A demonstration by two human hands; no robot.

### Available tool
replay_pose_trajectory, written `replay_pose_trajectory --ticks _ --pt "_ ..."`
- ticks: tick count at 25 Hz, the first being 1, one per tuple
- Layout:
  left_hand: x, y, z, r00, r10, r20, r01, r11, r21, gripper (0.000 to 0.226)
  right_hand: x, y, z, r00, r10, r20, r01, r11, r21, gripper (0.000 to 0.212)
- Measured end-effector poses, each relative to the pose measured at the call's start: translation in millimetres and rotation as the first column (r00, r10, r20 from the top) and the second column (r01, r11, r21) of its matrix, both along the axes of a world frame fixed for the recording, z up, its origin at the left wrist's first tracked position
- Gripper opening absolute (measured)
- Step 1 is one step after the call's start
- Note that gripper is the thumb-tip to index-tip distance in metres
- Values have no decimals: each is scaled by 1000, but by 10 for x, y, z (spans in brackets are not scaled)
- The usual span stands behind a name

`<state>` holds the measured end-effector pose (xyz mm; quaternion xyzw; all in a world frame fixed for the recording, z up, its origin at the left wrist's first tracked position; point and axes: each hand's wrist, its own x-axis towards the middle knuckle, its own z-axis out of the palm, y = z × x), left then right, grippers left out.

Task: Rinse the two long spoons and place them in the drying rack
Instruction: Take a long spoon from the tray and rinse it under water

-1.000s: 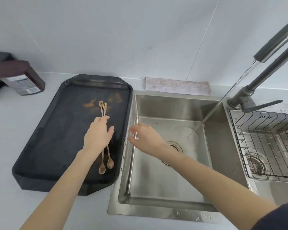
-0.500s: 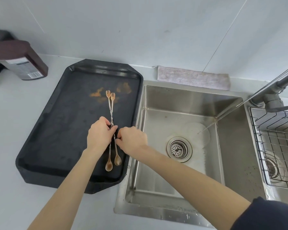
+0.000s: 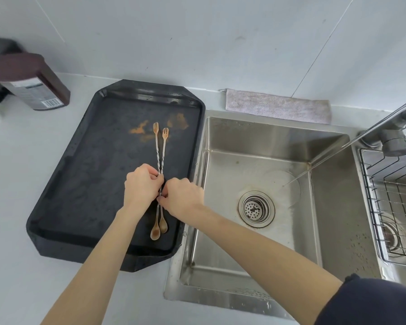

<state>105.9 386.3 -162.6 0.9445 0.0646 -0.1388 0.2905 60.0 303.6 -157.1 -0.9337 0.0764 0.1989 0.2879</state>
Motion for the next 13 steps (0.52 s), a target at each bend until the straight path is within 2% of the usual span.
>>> replay_pose_trajectory --ticks 5,9,13 --pt "-12 -46 129 999 26 38 -22 995 -97 8 -27 -72 52 994 -102 -26 104 985 141 23" --pt "-47 -170 292 997 -17 80 27 992 -127 6 -113 -212 129 984 -177 14 169 954 246 19" --pt "-131 -348 459 998 -38 47 50 959 -278 5 -230 -412 190 970 -242 32 218 917 333 18"
